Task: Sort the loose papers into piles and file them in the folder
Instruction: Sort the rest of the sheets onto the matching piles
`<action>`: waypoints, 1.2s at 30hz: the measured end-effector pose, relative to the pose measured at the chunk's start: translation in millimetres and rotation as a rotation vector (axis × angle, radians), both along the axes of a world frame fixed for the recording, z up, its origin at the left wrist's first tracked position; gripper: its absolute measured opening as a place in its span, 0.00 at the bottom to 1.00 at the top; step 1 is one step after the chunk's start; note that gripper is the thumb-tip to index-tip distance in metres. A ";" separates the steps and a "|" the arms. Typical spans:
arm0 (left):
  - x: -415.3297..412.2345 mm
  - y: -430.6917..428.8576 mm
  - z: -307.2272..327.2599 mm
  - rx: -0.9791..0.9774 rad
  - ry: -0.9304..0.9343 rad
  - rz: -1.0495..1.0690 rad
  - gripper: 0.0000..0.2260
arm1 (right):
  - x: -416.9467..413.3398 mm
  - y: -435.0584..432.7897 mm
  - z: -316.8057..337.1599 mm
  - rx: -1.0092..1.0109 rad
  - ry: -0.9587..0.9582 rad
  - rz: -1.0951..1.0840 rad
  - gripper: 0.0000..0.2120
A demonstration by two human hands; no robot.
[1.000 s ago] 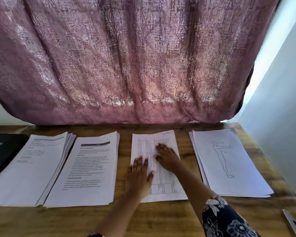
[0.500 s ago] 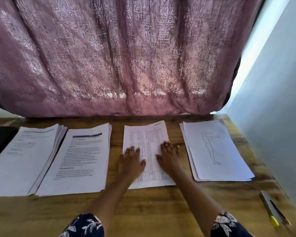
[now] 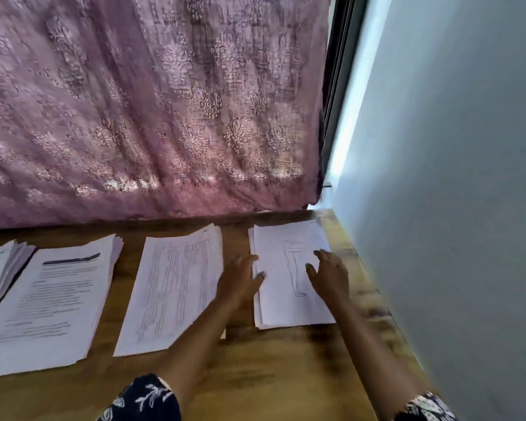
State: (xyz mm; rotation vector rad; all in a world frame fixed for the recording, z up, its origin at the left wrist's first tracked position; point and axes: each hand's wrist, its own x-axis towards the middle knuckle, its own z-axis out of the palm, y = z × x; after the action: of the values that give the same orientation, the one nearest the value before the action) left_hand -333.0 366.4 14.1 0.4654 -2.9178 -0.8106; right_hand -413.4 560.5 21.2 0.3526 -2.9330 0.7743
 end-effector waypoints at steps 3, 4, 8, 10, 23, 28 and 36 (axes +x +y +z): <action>-25.5 31.5 -22.0 0.117 -0.059 0.080 0.28 | -24.3 27.7 -18.5 0.018 -0.162 -0.016 0.26; -31.5 36.2 -29.2 0.113 -0.072 0.124 0.29 | -30.2 33.6 -23.3 0.018 -0.194 -0.003 0.27; -36.7 52.1 -48.5 0.037 -0.072 0.197 0.29 | -44.6 43.5 -33.2 0.090 -0.215 0.026 0.27; -35.3 57.0 -57.1 -0.054 -0.061 0.195 0.27 | -50.3 43.2 -36.6 0.058 -0.209 0.042 0.27; -6.0 59.8 -60.8 -0.133 -0.028 0.205 0.29 | -32.5 38.3 -51.6 -0.045 -0.196 0.114 0.25; -4.8 55.2 -45.2 -0.247 -0.089 0.210 0.25 | -24.2 31.4 -43.9 0.030 -0.124 0.082 0.21; -80.4 31.9 -32.9 -0.241 -0.178 0.033 0.29 | -86.1 -10.4 -31.8 0.213 -0.120 0.337 0.29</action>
State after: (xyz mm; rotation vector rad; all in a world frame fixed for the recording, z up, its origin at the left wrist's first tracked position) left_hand -413.3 398.2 -18.8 0.5881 -3.1048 -0.4250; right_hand -499.5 550.1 -10.6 0.8650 -3.1186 0.5274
